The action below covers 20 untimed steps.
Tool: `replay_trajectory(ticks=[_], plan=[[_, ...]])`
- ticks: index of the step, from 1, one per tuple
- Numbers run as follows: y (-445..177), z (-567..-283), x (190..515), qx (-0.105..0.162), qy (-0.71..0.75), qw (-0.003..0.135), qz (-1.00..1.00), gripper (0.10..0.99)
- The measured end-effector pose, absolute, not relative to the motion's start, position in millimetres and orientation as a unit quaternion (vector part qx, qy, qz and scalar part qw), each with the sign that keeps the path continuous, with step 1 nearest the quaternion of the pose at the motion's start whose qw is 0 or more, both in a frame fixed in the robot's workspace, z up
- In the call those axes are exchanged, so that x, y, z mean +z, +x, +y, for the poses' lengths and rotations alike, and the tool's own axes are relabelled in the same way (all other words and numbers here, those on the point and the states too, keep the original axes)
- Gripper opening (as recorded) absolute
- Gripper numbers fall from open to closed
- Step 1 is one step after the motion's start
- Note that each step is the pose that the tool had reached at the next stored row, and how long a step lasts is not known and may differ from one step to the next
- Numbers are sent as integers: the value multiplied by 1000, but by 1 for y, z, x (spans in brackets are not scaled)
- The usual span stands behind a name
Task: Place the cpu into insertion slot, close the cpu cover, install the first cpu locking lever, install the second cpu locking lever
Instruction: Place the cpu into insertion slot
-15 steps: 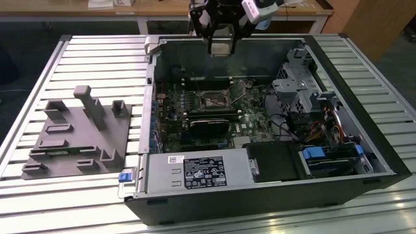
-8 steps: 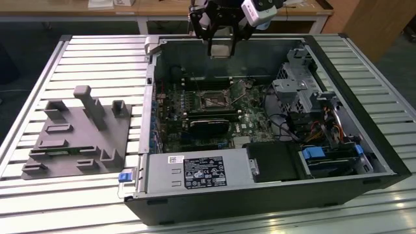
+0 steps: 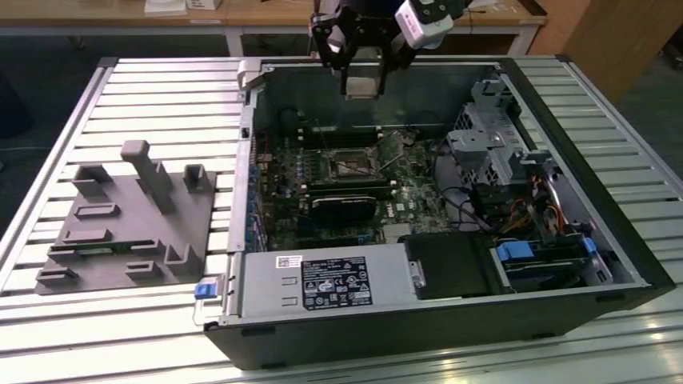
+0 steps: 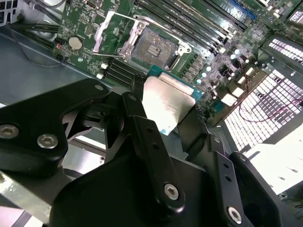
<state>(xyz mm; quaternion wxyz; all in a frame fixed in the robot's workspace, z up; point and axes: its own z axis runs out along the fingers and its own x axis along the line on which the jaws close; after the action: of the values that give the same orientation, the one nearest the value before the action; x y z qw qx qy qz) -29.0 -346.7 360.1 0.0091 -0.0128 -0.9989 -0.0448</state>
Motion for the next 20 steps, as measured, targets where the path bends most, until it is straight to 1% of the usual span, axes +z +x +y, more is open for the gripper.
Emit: replay_trajectory(ticks=[20], plan=[[-29, -347, 347, -45, -13, 9, -999, 541]])
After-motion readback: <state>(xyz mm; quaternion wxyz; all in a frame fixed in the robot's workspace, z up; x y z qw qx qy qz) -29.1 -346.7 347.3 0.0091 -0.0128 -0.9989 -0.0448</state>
